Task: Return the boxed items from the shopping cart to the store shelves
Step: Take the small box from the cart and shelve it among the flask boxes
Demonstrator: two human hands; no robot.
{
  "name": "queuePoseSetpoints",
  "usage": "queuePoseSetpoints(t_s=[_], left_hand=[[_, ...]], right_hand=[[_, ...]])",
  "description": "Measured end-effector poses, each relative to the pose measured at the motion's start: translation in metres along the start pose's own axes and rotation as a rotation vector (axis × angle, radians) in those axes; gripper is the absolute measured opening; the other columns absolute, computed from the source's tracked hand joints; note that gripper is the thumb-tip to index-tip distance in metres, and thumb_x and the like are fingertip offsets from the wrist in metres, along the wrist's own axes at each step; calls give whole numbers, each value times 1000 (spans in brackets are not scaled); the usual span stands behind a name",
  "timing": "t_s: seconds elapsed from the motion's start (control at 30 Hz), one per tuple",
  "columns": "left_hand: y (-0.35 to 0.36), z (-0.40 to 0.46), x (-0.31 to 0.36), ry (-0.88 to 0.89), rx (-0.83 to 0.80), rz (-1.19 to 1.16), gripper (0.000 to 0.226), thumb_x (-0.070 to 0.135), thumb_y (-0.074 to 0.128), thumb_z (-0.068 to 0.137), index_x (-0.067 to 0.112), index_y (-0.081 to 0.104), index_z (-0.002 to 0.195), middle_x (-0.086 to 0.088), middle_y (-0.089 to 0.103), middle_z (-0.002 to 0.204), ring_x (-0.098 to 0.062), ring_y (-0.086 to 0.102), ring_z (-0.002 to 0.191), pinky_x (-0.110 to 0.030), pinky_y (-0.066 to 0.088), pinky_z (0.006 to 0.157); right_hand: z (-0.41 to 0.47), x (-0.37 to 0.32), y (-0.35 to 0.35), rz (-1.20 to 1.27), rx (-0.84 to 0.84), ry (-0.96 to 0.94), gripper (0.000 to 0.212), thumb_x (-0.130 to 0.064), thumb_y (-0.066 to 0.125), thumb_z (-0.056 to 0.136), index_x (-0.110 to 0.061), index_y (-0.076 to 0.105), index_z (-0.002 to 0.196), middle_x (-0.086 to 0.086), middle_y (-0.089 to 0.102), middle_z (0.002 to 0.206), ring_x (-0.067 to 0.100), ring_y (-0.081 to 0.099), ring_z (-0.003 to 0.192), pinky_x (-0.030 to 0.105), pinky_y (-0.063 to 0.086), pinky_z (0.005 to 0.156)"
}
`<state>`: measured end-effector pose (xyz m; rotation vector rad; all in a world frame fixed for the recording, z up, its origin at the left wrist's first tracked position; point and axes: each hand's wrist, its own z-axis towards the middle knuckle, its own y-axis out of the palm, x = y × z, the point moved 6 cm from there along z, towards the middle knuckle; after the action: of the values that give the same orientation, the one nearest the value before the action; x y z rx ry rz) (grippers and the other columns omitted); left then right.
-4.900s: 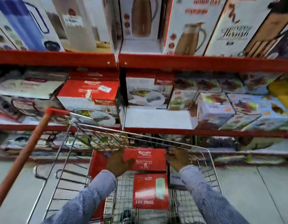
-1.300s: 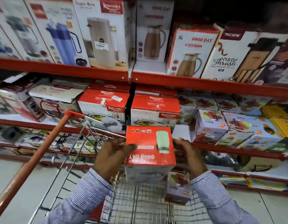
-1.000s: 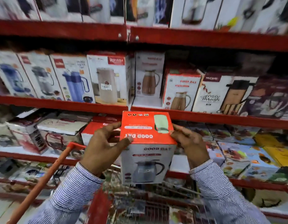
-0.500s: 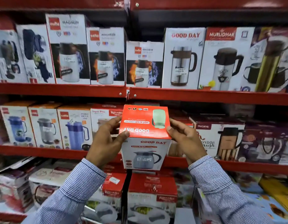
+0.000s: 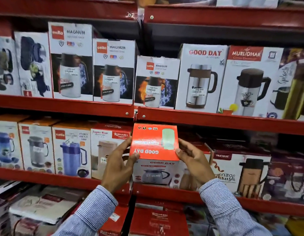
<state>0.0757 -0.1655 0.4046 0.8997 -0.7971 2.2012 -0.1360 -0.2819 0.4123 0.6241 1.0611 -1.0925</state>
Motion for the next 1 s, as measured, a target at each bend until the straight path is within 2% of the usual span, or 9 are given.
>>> queuePoseSetpoints(t_s=[0.07,0.23,0.37,0.43,0.53,0.6,0.7,0.87,1.0], left_hand=[[6,7,-7,-16,-5,5,64,22,64,90,25,37,148,5,52,147,-18,51,133,-51,50,104],[16,28,-12,-45,-17,57,56,23,60,93,20,42,146,1,62,132,-18,61,119,-46,58,94],[20,44,-10,-26,50,95,43,26,60,93,22,53,136,18,65,106,2,65,91,-27,58,83],[19,52,-8,-27,145,147,37,26,59,94,19,59,130,10,70,113,-2,64,89,-25,56,85],[25,64,-6,-42,182,224,33,23,58,95,12,64,125,-4,72,117,-7,60,89,-3,45,73],[37,71,-6,-64,117,238,35,20,57,96,9,60,129,-8,70,121,-11,62,94,-9,46,78],[53,77,-6,-86,46,301,45,20,59,94,8,51,136,-12,59,134,-24,56,122,-32,46,102],[64,72,-12,-137,-23,331,62,27,67,88,14,40,143,-12,39,145,-28,43,135,-35,38,112],[64,56,-16,-89,-48,357,76,34,67,87,21,27,150,-10,20,159,-27,28,147,-36,31,117]], right_hand=[[9,10,-1,-17,7,18,45,-9,60,90,-16,54,134,-11,67,115,1,63,103,15,54,82],[25,27,-2,10,39,73,45,-13,61,91,-16,54,135,1,67,125,14,62,116,27,51,98],[41,29,1,16,15,83,55,-20,70,84,-16,53,136,3,66,129,18,62,119,41,49,104],[49,25,5,-17,17,52,59,-21,73,81,-14,53,136,-1,66,128,12,63,116,29,53,97],[57,22,8,-30,43,23,56,-15,72,83,-17,52,135,-5,67,116,1,63,105,14,55,81],[61,24,7,-47,66,9,49,-17,71,84,-21,57,131,-2,68,118,8,64,110,20,55,88],[67,26,5,-149,79,-19,36,-25,68,86,-24,65,122,1,70,118,7,66,106,21,56,85],[73,26,3,-318,39,-13,39,-35,65,87,-34,60,126,-1,64,131,12,57,121,43,49,103],[47,18,6,-333,2,-30,55,-25,61,91,-25,44,143,-4,49,143,7,37,134,23,40,105]])
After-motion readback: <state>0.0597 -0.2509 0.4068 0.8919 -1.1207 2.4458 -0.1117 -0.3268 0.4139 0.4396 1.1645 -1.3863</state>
